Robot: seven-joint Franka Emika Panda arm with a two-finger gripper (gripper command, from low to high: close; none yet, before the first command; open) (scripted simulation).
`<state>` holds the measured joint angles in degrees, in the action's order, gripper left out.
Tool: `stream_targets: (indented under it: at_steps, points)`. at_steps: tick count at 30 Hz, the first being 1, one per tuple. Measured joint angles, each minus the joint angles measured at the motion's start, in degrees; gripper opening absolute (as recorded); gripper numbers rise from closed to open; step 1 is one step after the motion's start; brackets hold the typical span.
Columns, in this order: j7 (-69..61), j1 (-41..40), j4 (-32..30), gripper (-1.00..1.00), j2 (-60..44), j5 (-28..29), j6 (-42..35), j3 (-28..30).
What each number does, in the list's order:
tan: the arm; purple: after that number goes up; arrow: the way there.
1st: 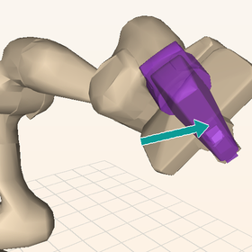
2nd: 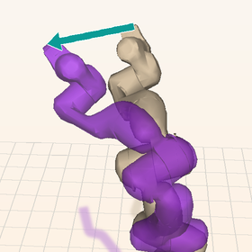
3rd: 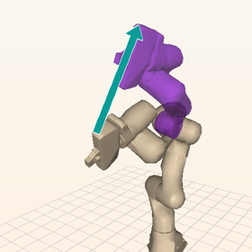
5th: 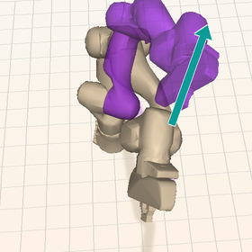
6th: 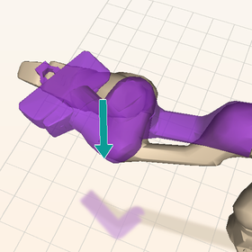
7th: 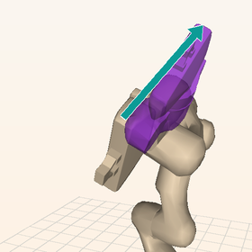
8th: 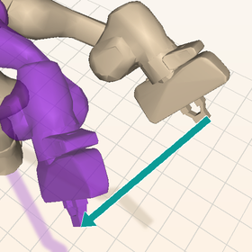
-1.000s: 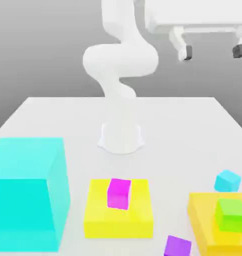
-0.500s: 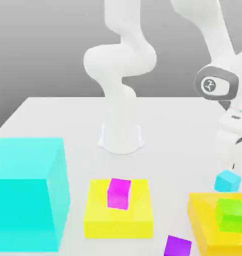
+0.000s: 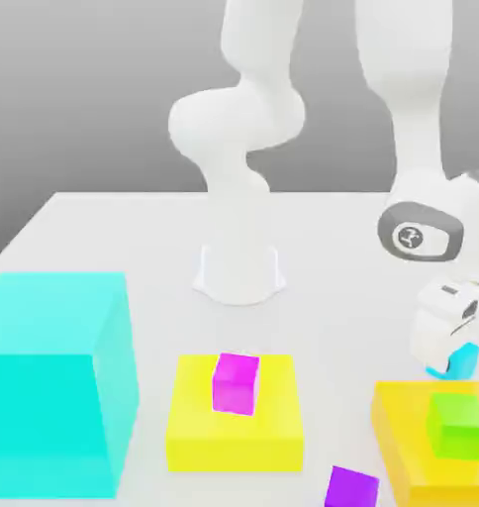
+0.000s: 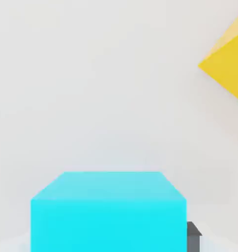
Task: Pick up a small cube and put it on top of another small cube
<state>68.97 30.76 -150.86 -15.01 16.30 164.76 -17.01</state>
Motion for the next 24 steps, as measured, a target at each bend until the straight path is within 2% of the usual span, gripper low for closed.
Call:
stream_targets:
  at_steps: [3, 8, 20, 24]
  points:
    - [-5.2, -1.9, -1.1, -1.00, 6.0, -7.0, -4.5, -3.2]
    - [-9.7, -5.5, 3.8, -1.00, 8.1, -11.2, -11.3, -2.2]
    - [-15.9, -15.6, 18.0, -1.00, 10.5, -15.0, -27.5, 3.0]
    - [-14.7, -15.6, 18.1, -1.00, 5.2, -12.8, -22.4, 4.0]
